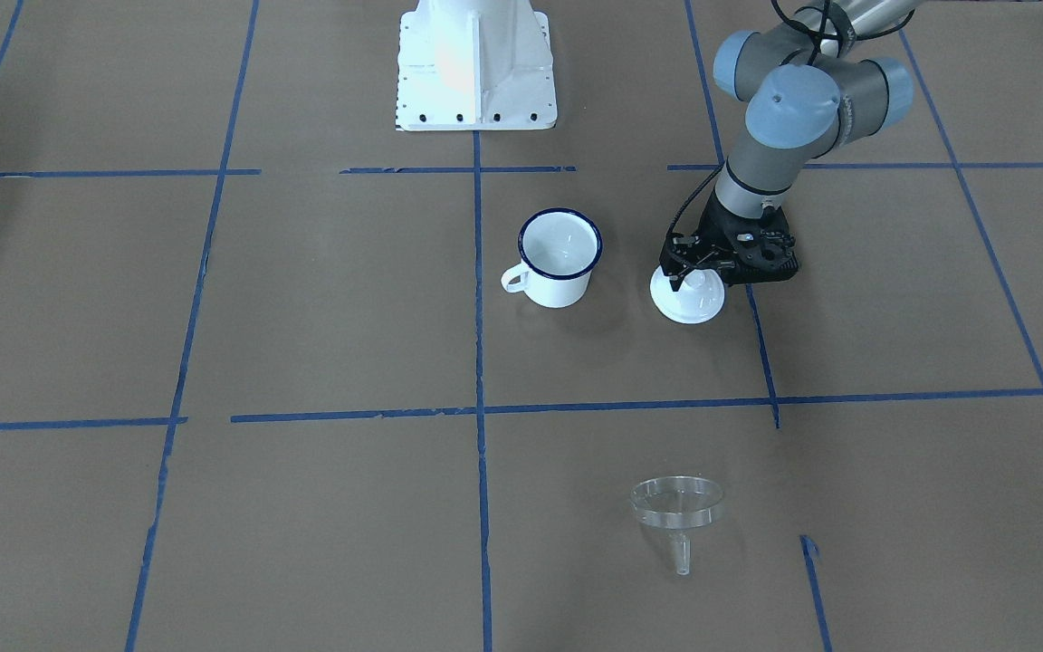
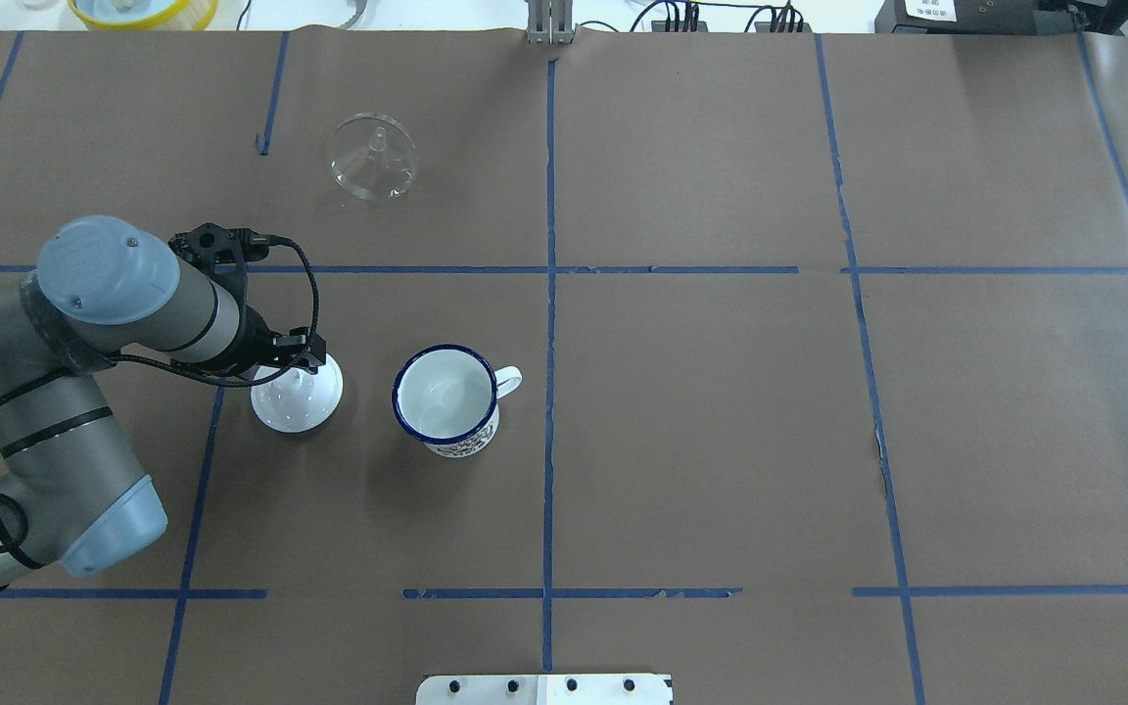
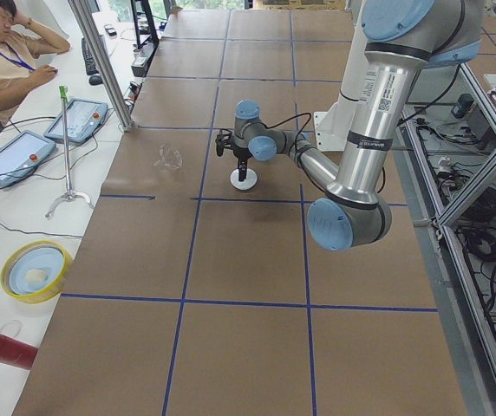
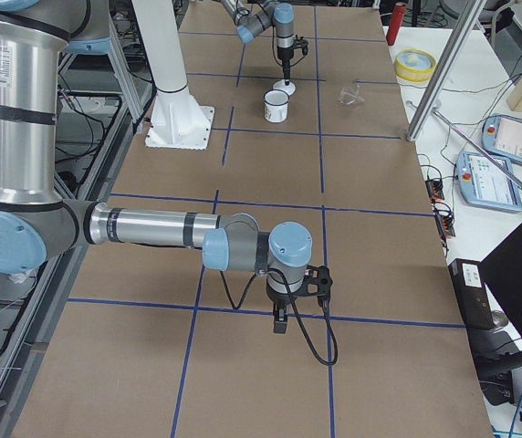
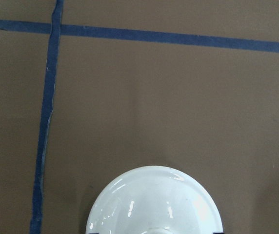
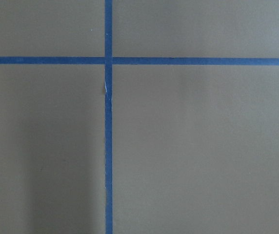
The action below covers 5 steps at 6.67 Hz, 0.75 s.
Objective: Remove funnel from cup
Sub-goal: 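Lower the left gripper onto the white lid's knob and grasp it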
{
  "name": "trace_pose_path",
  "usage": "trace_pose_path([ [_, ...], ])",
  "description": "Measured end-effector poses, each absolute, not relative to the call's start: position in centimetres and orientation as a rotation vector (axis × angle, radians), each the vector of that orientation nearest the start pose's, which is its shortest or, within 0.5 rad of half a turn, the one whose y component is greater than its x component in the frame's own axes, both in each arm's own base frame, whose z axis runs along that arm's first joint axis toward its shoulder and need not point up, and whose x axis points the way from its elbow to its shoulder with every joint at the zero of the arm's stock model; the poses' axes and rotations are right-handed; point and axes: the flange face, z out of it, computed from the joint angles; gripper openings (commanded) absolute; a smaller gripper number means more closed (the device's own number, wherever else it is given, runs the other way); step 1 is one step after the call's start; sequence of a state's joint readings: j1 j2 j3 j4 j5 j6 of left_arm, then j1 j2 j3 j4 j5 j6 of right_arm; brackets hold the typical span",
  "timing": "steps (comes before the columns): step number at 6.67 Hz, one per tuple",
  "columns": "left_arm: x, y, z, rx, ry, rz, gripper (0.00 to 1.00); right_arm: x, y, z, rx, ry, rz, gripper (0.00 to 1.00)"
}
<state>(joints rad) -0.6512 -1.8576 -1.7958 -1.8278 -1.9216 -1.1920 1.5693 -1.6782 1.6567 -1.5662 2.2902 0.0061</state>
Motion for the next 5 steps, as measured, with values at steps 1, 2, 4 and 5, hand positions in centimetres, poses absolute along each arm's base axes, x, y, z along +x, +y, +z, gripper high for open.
trace_pose_path([
  [1, 41.65, -44.2, 37.68, 0.084, 0.825, -0.122, 0.82, 6.7, -44.51, 67.01, -0.019, -0.719, 0.01, 1.0],
  [2, 41.86, -44.13, 37.79, 0.081, 0.822, -0.12, 0.82, 6.7, -44.51, 67.01, -0.019, -0.719, 0.01, 1.0],
  [4, 42.38, -44.07, 37.89, 0.075, 0.82, -0.117, 0.7, 6.7, -44.51, 67.01, -0.019, -0.719, 0.01, 1.0],
  [5, 42.42, -44.06, 37.81, 0.075, 0.821, -0.117, 0.38, 6.7, -44.51, 67.01, -0.019, -0.719, 0.01, 1.0],
])
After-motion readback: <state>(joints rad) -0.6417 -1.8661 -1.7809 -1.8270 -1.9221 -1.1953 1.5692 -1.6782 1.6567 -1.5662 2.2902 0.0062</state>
